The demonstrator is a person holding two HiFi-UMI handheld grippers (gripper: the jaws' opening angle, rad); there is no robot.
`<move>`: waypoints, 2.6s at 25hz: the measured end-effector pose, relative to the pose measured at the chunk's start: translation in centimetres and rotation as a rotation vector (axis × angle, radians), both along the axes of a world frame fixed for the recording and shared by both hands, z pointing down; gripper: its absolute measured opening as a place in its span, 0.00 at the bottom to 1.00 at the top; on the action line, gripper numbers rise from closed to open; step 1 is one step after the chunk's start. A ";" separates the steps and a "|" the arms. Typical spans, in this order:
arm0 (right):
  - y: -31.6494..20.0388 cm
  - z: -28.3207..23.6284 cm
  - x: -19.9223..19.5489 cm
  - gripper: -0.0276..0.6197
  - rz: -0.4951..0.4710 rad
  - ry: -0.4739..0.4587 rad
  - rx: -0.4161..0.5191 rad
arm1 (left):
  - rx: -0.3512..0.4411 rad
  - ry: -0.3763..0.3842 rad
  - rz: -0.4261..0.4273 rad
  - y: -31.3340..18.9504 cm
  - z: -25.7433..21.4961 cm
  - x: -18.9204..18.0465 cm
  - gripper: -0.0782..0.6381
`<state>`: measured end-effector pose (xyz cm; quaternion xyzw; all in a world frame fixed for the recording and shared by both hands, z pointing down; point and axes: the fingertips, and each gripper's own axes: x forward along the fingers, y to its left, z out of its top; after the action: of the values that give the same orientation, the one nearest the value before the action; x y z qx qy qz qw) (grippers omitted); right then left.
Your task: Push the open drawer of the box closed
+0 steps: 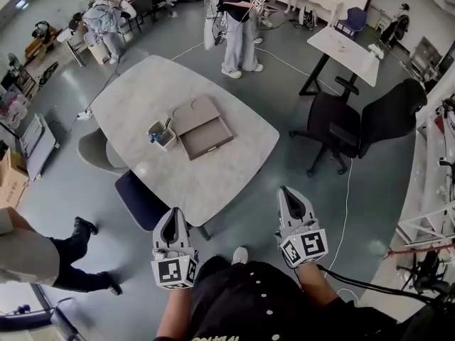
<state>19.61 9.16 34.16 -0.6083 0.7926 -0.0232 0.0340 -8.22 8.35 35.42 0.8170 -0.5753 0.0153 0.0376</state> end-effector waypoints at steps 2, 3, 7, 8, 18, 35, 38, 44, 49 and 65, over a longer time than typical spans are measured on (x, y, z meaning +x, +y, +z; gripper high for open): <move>-1.0 0.2 -0.1 0.04 -0.012 -0.007 -0.008 | -0.002 -0.003 -0.002 -0.7 0.0 0.2 0.13; -1.5 0.2 -0.2 0.04 -0.018 -0.008 -0.011 | -0.003 -0.003 -0.002 -1.0 -0.2 0.4 0.13; -3.6 0.0 -0.4 0.04 -0.034 -0.009 -0.014 | -0.001 -0.007 -0.006 -2.8 -0.5 0.8 0.13; -4.3 0.0 -0.4 0.04 -0.036 -0.010 -0.013 | 0.001 -0.008 -0.008 -3.5 -0.4 0.8 0.13; -12.4 -0.6 -1.3 0.04 -0.027 0.002 -0.009 | 0.022 -0.003 -0.004 -11.7 -0.8 -0.5 0.13; -22.1 2.6 -3.5 0.04 -0.069 -0.051 -0.139 | -0.026 -0.004 0.005 -20.1 0.4 -1.5 0.13; -23.5 3.6 -3.4 0.04 -0.082 -0.073 -0.176 | -0.049 0.000 -0.011 -20.7 1.0 -1.1 0.13; -25.8 7.6 -3.3 0.04 -0.100 -0.157 -0.288 | -0.100 0.011 -0.025 -21.7 2.9 -0.5 0.13; -27.5 12.5 -4.7 0.04 -0.118 -0.206 -0.403 | -0.160 0.016 -0.024 -22.1 5.3 0.0 0.13; -29.0 31.0 -11.6 0.04 -0.268 0.139 -0.713 | -0.353 0.038 -0.059 -20.7 13.5 1.1 0.13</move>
<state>8.05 -19.89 65.14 -0.4732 0.8077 -0.2603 -0.2368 -7.13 -12.39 48.89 0.7805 -0.5868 0.0995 0.1914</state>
